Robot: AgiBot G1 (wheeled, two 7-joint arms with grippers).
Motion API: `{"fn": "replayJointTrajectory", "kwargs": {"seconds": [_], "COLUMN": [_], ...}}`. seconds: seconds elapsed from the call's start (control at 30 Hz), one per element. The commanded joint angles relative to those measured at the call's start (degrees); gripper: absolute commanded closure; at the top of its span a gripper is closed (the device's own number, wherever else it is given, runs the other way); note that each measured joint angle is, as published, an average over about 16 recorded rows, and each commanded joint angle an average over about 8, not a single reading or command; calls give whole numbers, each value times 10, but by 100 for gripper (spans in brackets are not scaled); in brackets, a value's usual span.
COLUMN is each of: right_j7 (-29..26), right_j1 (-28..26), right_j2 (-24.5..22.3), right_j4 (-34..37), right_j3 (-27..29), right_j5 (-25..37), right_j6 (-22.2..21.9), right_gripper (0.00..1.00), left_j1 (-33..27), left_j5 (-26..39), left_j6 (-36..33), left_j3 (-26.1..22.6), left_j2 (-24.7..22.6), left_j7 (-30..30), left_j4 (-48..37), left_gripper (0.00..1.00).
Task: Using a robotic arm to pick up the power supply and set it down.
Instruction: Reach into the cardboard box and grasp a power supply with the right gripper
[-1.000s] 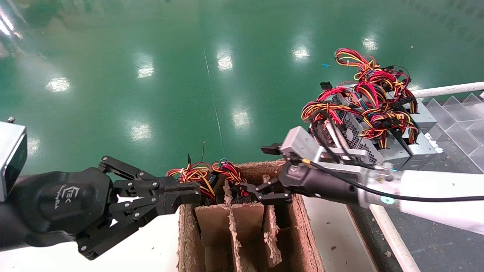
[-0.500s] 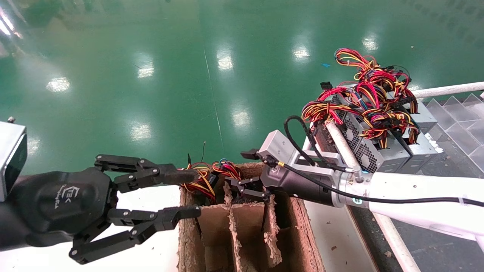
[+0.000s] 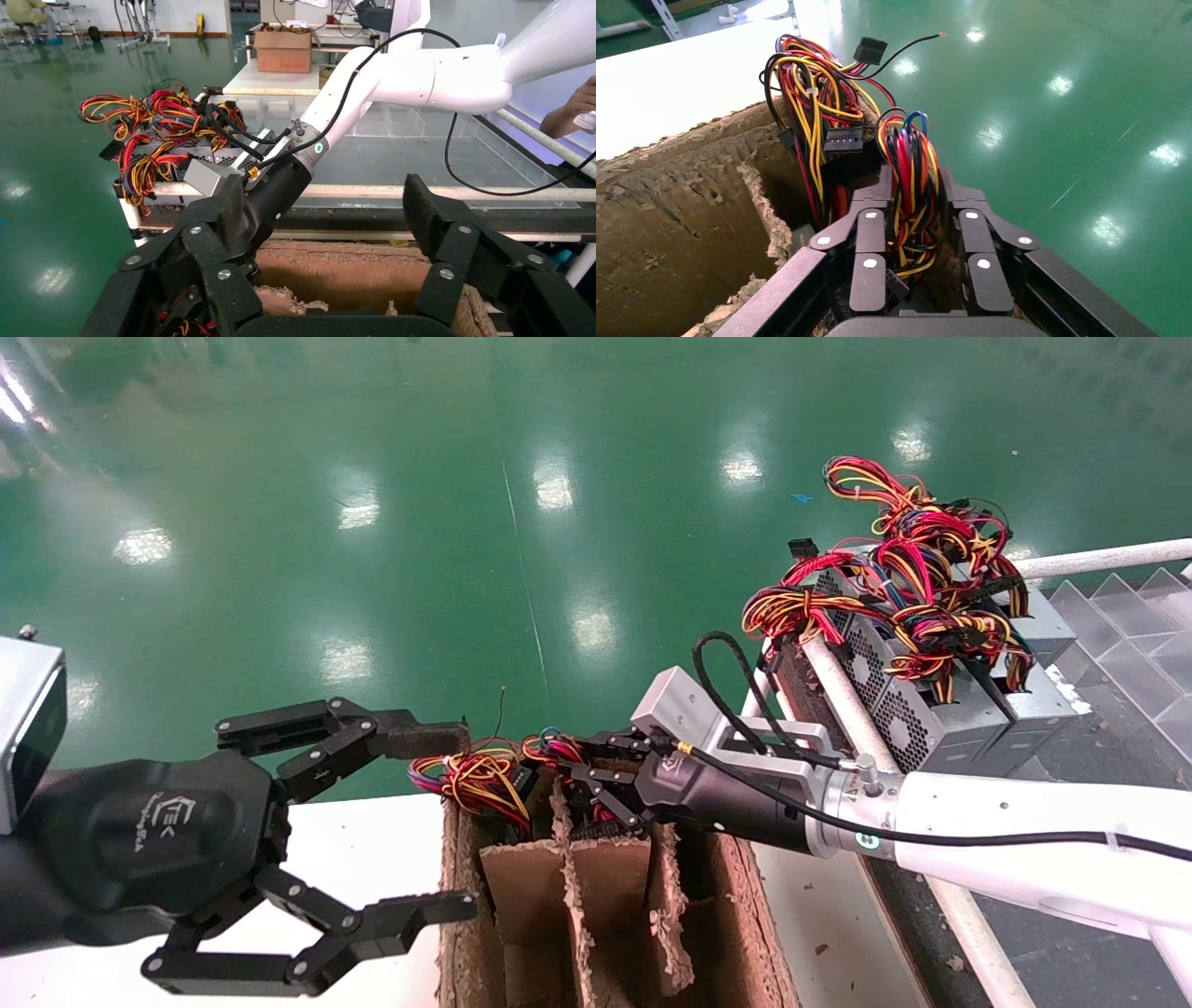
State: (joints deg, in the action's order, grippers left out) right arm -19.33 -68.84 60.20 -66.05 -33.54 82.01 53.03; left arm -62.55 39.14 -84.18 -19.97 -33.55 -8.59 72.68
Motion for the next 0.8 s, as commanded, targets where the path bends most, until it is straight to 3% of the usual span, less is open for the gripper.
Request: {"fn": "replayJointTrajectory", "kwargs": {"seconds": [0.03, 0.4, 0.63, 0.8], "right_j7": [0, 6, -3, -5], "right_j1": [0, 12, 20, -4], "right_j2": [1, -21, -60, -93], "right_j4": [1, -32, -89, -111], "right_j3": [0, 23, 59, 96], "right_j5": [-1, -29, -60, -93], "right_j6": [1, -5, -22, -19], "right_gripper": [100, 100, 100, 100], "left_j1": [0, 0, 0, 0], "left_j5": [0, 0, 0, 0], "left_j6": [0, 0, 0, 0], "left_j3": [0, 0, 0, 0], "left_j2": [0, 0, 0, 0], "left_j7": [0, 0, 0, 0], "left_j4": [0, 0, 0, 0], "left_gripper": [0, 0, 0, 0]}}
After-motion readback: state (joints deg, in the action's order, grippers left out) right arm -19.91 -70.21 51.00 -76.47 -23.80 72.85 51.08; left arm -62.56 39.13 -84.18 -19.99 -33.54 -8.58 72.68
